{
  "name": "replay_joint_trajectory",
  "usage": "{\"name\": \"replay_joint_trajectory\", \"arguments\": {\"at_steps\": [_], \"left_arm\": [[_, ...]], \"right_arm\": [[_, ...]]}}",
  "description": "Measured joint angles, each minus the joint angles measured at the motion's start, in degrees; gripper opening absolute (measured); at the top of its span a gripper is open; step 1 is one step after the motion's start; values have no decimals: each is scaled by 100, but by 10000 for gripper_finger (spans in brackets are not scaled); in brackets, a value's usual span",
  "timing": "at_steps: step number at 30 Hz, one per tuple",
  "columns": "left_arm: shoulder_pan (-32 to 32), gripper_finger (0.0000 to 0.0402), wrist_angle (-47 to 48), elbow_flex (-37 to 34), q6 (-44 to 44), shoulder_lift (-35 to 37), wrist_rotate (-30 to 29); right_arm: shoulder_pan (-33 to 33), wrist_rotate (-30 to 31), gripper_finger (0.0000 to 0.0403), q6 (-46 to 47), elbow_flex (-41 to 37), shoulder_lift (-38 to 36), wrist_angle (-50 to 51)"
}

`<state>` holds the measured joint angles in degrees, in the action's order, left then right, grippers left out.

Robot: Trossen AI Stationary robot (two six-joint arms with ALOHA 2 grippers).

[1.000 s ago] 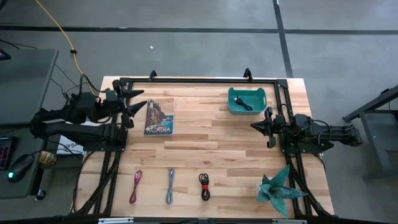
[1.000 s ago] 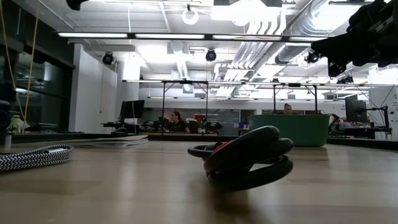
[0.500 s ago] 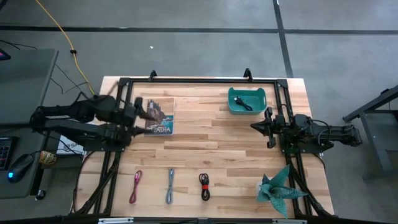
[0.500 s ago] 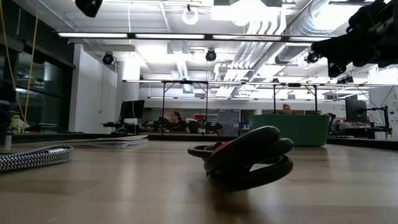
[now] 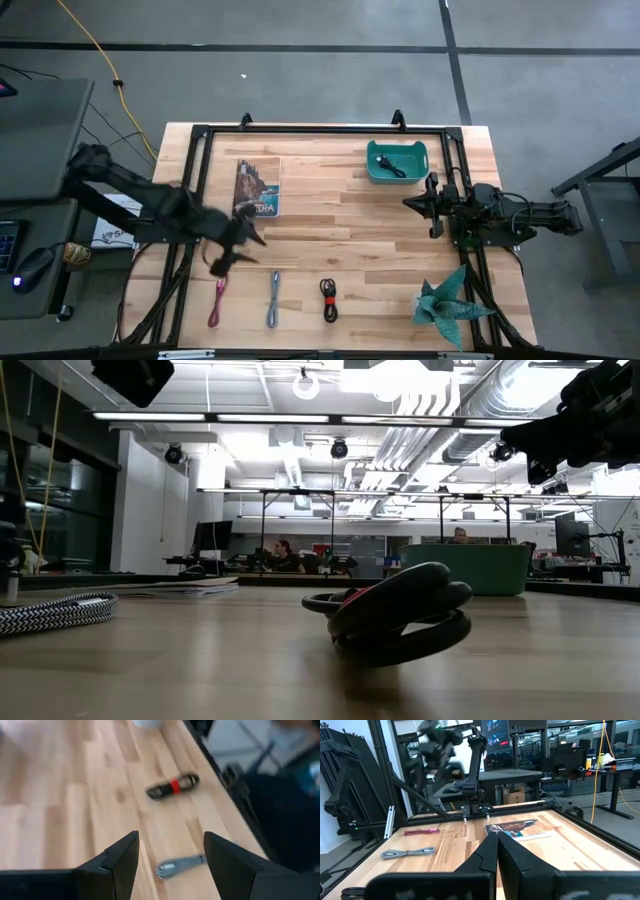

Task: Pick and place USB-C Cables
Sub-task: Put the white charger cable into the green bin

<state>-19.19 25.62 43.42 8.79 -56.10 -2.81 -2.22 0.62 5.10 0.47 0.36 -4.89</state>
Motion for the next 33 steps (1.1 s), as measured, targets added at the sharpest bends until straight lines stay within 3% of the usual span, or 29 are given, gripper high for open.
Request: {"name": "replay_joint_trajectory", "arguments": {"at_steps": [9, 13, 23, 33], "left_arm": [[-1129, 204, -1298, 0, -1353, -2282, -450], [-1334, 204, -1307, 114, -1842, -3015, -556], [-1549, 204, -899, 1001, -2728, -4155, -557], [-1458, 204, -309, 1370, -3893, -4810, -789]], "right_arm": [[0, 28, 0, 2, 0, 0, 54], [0, 88, 0, 15, 0, 0, 150], [-2, 308, 0, 92, 0, 0, 256], [-2, 304, 0, 109, 0, -5, 327]]}}
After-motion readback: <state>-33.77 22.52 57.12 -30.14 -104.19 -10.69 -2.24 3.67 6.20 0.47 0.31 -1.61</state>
